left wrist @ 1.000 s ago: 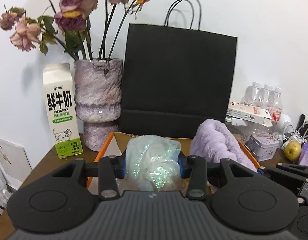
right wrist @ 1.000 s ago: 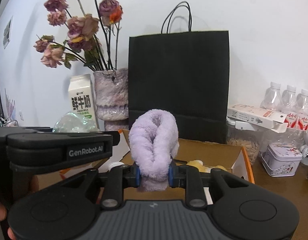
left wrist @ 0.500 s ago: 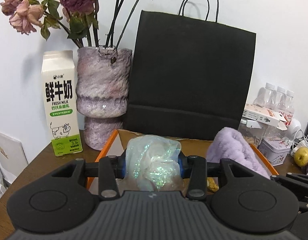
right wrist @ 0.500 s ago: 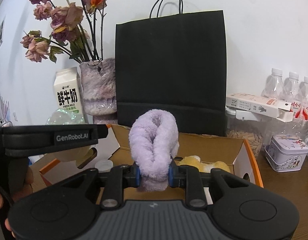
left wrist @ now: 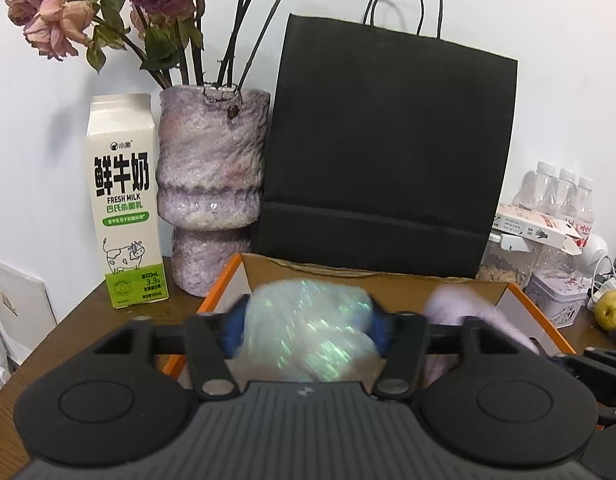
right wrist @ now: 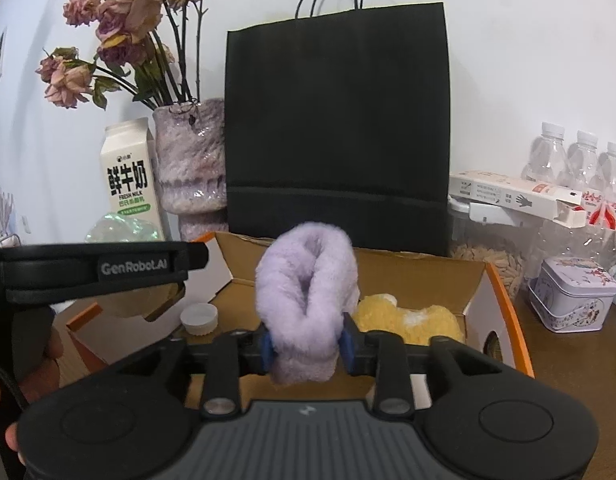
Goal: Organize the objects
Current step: 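Carry the plastic bag and the fuzzy band with both grippers over the box, then open both grippers to release the bag and band into the box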
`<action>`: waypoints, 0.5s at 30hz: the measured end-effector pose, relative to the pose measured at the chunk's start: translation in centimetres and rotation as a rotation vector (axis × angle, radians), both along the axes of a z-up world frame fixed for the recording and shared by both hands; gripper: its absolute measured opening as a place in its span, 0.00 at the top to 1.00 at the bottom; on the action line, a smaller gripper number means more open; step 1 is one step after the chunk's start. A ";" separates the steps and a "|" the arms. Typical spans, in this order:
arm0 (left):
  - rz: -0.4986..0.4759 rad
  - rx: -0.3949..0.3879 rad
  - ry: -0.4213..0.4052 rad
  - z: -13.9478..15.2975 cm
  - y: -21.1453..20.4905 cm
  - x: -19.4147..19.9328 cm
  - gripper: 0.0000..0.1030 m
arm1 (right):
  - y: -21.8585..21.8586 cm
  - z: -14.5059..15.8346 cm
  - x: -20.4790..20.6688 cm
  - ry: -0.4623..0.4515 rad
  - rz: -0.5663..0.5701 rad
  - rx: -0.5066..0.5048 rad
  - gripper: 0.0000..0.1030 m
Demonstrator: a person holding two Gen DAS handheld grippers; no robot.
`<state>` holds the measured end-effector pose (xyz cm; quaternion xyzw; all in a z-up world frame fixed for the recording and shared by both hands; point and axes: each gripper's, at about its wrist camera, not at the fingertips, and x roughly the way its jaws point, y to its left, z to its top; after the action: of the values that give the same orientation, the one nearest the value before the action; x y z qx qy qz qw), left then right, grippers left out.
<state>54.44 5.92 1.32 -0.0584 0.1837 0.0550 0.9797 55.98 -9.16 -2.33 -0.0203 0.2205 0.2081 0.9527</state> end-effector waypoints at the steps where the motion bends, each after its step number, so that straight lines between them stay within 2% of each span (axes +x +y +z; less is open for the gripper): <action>1: 0.007 -0.004 -0.009 0.0 0.0 -0.1 0.00 | -0.1 0.0 0.0 0.001 -0.009 -0.004 0.45; 2: 0.018 -0.009 -0.029 0.0 0.1 -0.4 0.00 | -0.1 0.0 0.0 0.001 -0.017 -0.006 0.19; 3: 0.028 -0.010 -0.045 0.1 0.1 -0.6 0.00 | -0.3 0.0 0.0 -0.003 -0.026 -0.004 0.07; 4: 0.030 -0.006 -0.045 0.1 0.0 -0.6 0.00 | -0.4 0.0 0.0 -0.010 -0.039 0.001 0.00; 15: 0.045 -0.016 -0.027 0.4 0.2 -0.9 0.00 | -1.1 0.7 -0.2 -0.015 -0.060 0.020 0.00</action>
<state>53.50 6.12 1.70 -0.0708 0.1696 0.0746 0.9801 55.75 -10.23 -1.58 -0.0059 0.2120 0.1814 0.9603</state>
